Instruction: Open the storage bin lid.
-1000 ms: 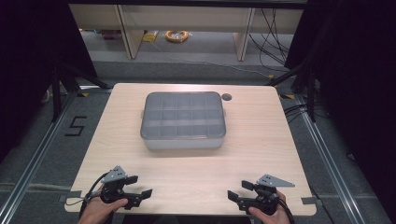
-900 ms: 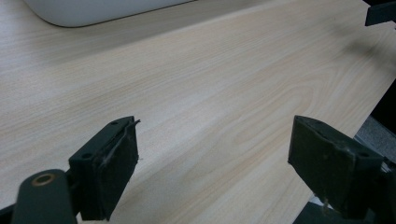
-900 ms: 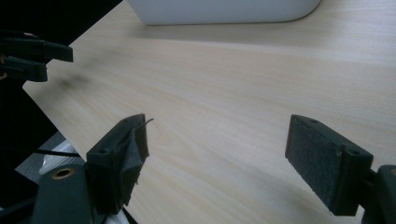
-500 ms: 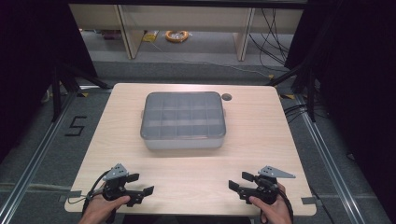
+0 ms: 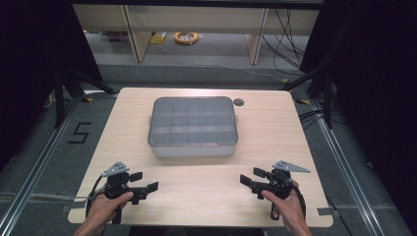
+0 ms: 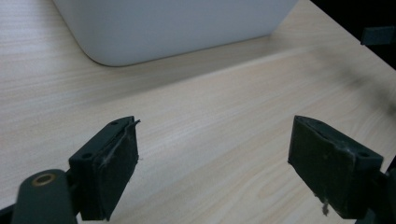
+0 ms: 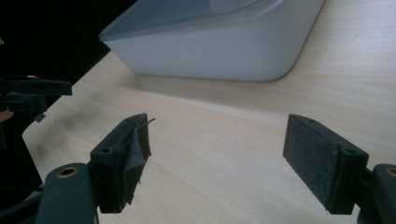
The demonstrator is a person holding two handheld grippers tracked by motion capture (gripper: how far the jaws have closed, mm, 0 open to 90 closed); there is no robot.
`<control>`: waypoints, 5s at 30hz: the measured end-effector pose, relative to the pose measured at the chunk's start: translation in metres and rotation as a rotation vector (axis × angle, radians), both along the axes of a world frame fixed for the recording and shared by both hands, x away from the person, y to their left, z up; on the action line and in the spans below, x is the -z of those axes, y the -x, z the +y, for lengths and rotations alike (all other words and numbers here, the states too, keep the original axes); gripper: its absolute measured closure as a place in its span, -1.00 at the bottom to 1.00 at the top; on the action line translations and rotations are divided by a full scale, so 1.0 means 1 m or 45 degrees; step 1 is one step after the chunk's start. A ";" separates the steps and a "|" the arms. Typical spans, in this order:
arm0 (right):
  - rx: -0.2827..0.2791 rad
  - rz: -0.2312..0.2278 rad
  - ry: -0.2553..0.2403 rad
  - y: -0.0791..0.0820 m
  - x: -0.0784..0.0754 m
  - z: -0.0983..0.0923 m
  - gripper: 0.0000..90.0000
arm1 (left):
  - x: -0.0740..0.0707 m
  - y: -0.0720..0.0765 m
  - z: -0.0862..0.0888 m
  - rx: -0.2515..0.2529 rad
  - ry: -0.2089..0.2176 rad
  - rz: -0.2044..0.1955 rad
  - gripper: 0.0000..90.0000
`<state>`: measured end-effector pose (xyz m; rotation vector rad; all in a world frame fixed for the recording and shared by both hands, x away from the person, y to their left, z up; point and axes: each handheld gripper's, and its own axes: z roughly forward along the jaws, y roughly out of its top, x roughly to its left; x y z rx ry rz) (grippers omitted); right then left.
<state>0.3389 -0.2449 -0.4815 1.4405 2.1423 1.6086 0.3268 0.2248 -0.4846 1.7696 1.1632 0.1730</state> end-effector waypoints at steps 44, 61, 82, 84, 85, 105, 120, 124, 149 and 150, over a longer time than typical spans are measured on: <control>0.080 0.021 -0.081 -0.112 -0.029 0.010 -0.34 | -0.030 -0.087 0.014 -0.177 0.134 0.003 -0.64; 0.120 0.035 -0.034 -0.160 -0.030 0.017 -0.21 | -0.032 -0.148 0.013 -0.258 0.099 0.042 -0.50; 0.175 0.174 -0.061 -0.192 -0.017 0.034 -0.13 | -0.028 -0.196 0.009 -0.317 0.087 0.158 -0.35; 0.154 0.120 -0.039 -0.195 -0.015 0.033 -0.12 | -0.027 -0.199 0.011 -0.325 0.099 0.176 -0.29; 0.172 0.167 -0.061 -0.194 -0.017 0.035 -0.12 | -0.026 -0.200 0.012 -0.323 0.094 0.181 -0.27; 0.136 0.146 -0.030 -0.203 -0.014 0.040 0.10 | -0.022 -0.207 0.005 -0.360 0.148 0.203 0.02; 0.182 0.122 -0.131 -0.192 -0.031 0.036 0.40 | -0.039 -0.191 0.004 -0.471 0.230 0.129 0.21; 0.174 0.075 -0.167 -0.189 -0.033 0.031 0.50 | -0.044 -0.186 0.004 -0.480 0.229 0.106 0.22; 0.170 -0.031 -0.263 -0.152 -0.083 0.022 0.61 | -0.100 -0.142 0.001 -0.408 0.237 -0.097 0.28; 0.168 -0.011 -0.276 -0.149 -0.083 0.022 0.61 | -0.101 -0.139 0.001 -0.402 0.235 -0.097 0.28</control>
